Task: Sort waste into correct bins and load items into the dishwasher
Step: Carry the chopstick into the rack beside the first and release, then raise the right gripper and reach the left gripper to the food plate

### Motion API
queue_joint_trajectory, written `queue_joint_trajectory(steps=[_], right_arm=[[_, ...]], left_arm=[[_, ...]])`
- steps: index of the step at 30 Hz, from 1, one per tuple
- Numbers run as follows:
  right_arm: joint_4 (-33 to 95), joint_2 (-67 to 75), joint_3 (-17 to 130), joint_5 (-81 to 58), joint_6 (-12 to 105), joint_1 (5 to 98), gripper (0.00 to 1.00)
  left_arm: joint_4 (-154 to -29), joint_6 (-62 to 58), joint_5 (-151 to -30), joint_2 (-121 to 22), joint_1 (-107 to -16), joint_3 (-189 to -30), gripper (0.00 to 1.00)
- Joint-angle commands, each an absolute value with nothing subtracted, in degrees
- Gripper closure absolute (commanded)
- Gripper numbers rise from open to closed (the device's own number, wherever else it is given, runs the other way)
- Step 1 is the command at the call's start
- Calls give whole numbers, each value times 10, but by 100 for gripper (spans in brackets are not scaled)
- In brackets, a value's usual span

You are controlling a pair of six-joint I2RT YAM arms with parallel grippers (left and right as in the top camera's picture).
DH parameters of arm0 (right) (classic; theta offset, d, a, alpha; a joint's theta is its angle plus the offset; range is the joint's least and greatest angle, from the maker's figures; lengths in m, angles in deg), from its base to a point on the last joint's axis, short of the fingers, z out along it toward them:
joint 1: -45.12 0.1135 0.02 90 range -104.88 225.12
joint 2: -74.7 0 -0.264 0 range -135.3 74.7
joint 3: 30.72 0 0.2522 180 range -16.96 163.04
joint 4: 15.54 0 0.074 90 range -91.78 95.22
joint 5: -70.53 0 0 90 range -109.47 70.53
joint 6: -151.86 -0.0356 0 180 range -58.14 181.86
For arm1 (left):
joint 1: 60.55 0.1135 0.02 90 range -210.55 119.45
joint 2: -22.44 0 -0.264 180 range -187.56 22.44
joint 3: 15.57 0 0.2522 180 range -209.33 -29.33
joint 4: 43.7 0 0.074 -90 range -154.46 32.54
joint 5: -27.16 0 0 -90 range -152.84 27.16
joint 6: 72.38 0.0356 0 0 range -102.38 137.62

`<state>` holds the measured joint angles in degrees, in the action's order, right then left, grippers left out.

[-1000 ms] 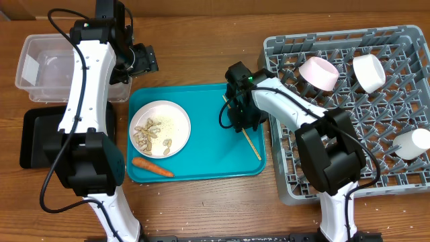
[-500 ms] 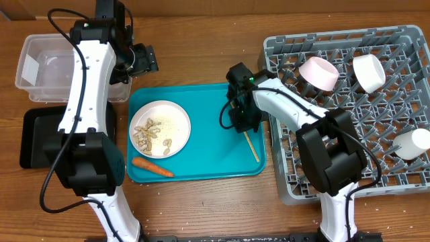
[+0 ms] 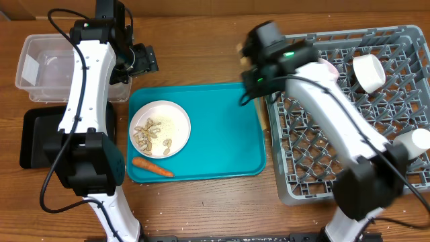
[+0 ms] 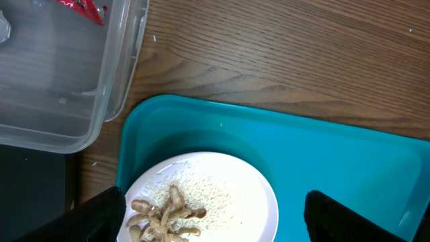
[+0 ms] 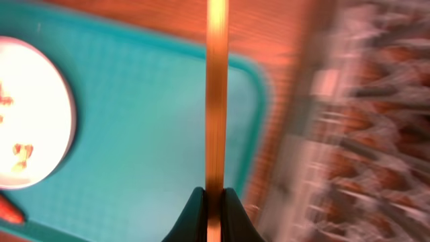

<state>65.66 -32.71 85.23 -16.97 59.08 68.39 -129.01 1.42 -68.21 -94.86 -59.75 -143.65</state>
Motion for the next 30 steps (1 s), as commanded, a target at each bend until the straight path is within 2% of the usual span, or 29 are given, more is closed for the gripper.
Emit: queue_joint_trajectory(steps=[1,8,18,20,21,26,30], right_arm=[[681,-310,861,-200,589,634,96],[693,-310,814,-174,590,577,96],[609,-311,663,-153,602,587,96],[599,-311,651,-153,602,587,84],[600,-311,649,-153,602,587,73],[601,-307,663,-154,602,586,64],[603,-283,702,-154,602,586,63]], left_arm=[[-1290,9,-689,-948,-598,-1442,13],[-1290,8,-689,-948,-598,-1442,13],[-1291,8,-692,-948,-598,-1442,13],[-1291,8,-701,-948,-598,-1442,13],[-1292,8,-702,-948,-598,-1442,13],[-1295,8,-702,-948,-604,-1442,12],[-1298,8,-702,-948,-620,-1442,12]])
